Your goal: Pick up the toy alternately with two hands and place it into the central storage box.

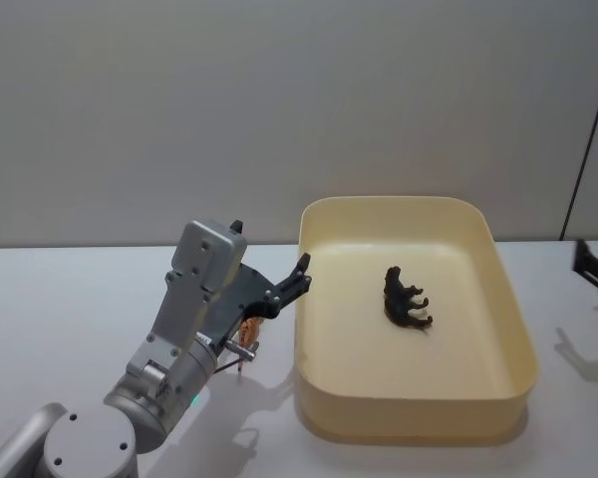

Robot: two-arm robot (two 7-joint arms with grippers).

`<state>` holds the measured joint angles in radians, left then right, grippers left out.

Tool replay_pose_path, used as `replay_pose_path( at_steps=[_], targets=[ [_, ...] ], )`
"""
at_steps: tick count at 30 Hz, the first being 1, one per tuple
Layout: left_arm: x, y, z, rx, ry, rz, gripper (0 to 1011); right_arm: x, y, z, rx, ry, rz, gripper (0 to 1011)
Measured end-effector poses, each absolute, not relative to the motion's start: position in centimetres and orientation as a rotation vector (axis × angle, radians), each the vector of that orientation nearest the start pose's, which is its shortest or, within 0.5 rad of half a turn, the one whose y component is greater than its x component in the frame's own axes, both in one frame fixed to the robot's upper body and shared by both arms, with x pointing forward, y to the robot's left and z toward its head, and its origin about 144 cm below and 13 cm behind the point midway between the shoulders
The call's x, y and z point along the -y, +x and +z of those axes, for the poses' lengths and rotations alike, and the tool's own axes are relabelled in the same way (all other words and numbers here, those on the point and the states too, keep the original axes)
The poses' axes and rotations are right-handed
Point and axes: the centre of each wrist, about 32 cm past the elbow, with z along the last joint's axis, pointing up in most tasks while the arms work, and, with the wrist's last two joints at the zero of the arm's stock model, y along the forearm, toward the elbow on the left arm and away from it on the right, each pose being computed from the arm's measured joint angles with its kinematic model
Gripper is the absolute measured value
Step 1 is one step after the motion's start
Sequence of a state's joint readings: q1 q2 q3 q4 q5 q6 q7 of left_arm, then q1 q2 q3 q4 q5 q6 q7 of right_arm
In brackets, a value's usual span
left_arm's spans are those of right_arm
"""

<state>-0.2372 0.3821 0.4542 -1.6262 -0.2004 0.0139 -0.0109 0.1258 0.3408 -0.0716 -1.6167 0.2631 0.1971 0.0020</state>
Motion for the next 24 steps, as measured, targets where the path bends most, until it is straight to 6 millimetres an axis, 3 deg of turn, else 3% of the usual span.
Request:
replay_pose_path(
  at_steps=[14,24],
  targets=[
    [-19.8,49.2,120.4,0.268,0.061,1.124,1001,33.3,47.4,119.6,0.037,-0.183,-1.606,1001],
    [-19.8,49.2,120.4,0.268,0.061,1.124,1001,33.6,47.9,118.5,0.016,-0.225,-1.616,1001]
  ],
)
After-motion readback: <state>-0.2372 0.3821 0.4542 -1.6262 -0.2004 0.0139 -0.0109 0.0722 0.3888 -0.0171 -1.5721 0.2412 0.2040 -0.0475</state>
